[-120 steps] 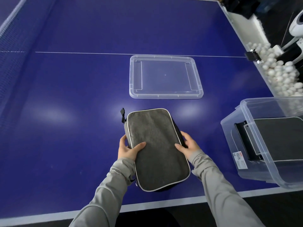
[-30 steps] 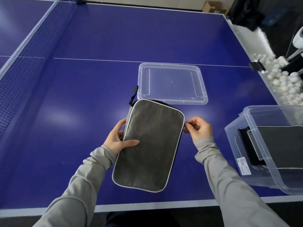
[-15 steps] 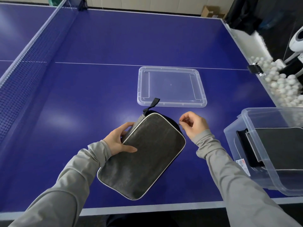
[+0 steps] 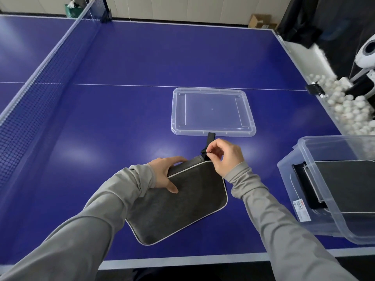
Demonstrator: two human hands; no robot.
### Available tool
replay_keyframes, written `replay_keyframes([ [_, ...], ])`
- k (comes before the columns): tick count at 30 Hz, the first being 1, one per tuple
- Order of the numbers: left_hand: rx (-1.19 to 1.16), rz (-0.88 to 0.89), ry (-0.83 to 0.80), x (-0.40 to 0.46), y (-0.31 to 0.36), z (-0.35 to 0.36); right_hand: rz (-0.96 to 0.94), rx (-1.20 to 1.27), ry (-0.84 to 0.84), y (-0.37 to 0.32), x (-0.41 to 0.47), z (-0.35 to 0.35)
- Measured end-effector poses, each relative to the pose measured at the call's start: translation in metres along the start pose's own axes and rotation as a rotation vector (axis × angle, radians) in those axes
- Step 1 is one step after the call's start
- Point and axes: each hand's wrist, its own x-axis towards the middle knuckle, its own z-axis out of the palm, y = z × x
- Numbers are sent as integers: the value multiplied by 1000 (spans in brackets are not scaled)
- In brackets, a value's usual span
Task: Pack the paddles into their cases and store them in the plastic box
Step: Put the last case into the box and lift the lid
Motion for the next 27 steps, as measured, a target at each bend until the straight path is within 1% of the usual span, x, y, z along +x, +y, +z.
replay_keyframes([
  [4, -87, -13, 23, 1, -3, 8, -103, -70, -22, -2, 1, 1],
  [7, -288, -17, 80, -1, -7, 14, -90, -37, 10, 3, 2, 1],
  [10, -544, -33, 154, -9, -13, 21, 31, 61, 127, 13, -6, 3],
  [11, -635, -42, 188, -11, -16, 23, 94, 115, 160, 18, -11, 3],
  [13, -829, -68, 264, -16, -20, 29, 268, 232, 174, 26, -24, 4],
  [17, -1143, -105, 380, -20, -22, 40, 599, 516, 100, 36, -50, 8],
  [20, -1273, -80, 420, -22, -20, 48, 761, 720, -40, 38, -65, 10],
  [22, -1306, -66, 426, -21, -17, 53, 792, 784, -99, 40, -70, 10],
  [25, -1310, -68, 397, -20, -11, 54, 767, 706, -88, 38, -72, 3],
  [27, -1321, -87, 339, -17, -9, 53, 773, 701, -79, 38, -73, -4],
])
